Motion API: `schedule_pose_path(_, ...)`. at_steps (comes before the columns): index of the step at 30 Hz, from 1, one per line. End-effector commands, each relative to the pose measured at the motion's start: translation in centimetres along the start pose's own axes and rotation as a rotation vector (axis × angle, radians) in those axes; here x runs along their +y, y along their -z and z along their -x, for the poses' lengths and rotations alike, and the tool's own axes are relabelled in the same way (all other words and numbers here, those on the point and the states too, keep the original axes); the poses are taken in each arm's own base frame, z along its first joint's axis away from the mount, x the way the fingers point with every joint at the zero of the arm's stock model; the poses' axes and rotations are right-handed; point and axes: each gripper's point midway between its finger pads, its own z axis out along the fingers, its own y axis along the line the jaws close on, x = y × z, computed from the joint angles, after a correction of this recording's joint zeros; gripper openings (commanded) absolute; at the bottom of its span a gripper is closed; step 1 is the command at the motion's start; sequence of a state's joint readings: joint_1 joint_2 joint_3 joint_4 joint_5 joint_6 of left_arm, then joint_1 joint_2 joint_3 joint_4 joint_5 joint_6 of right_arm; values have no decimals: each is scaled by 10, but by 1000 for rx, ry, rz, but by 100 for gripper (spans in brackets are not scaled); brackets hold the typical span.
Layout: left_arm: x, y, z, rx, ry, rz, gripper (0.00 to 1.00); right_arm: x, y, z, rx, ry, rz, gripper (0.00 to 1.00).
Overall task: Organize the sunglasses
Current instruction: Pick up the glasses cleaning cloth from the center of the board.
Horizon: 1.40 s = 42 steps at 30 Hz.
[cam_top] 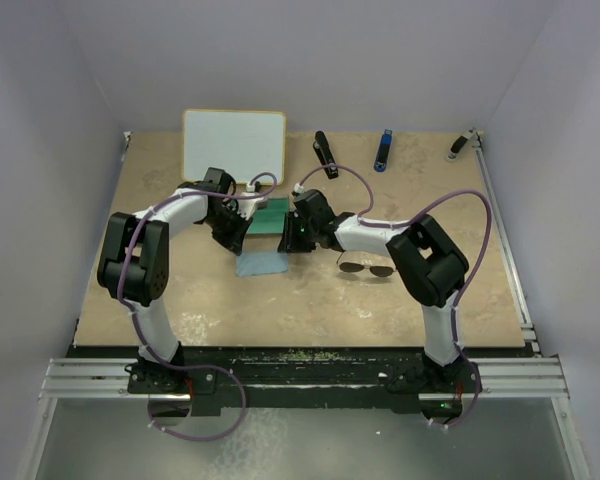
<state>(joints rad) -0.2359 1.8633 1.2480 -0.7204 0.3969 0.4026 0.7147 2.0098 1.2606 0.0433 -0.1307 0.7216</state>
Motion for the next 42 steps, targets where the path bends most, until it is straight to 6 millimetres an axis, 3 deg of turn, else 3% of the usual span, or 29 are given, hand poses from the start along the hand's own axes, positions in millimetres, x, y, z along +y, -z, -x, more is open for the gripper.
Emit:
schedule_pose_path(1, -1, 6, 11, -36, -8, -3, 4, -2, -4, -11, 33, 24, -1, 34)
schedule_pose_path(7, -2, 6, 12, -38, -6, -12, 4, -6, -5, -17, 43, 23, -11, 32)
schedule_pose_path(9, -3, 6, 12, -39, -6, -13, 4, -5, -6, -18, 48, 23, -11, 22)
schedule_pose_path(11, -3, 6, 11, -38, -6, -12, 4, -6, -8, -19, 54, 21, -14, 2)
schedule_pose_path(12, -3, 7, 11, -39, -6, -11, 4, -5, -9, -20, 57, 22, -14, 0)
schedule_pose_path(18, -5, 11, 12, -47, -13, -10, 4, -3, -1, -12, 19, 22, -30, 0)
schedule_pose_path(27, -6, 24, 25, -92, -18, 7, 4, 4, 26, 21, -99, 16, -75, 0)
schedule_pose_path(42, -3, 33, 45, -158, -9, 31, 4, 22, 21, 38, -125, 1, -30, 0)
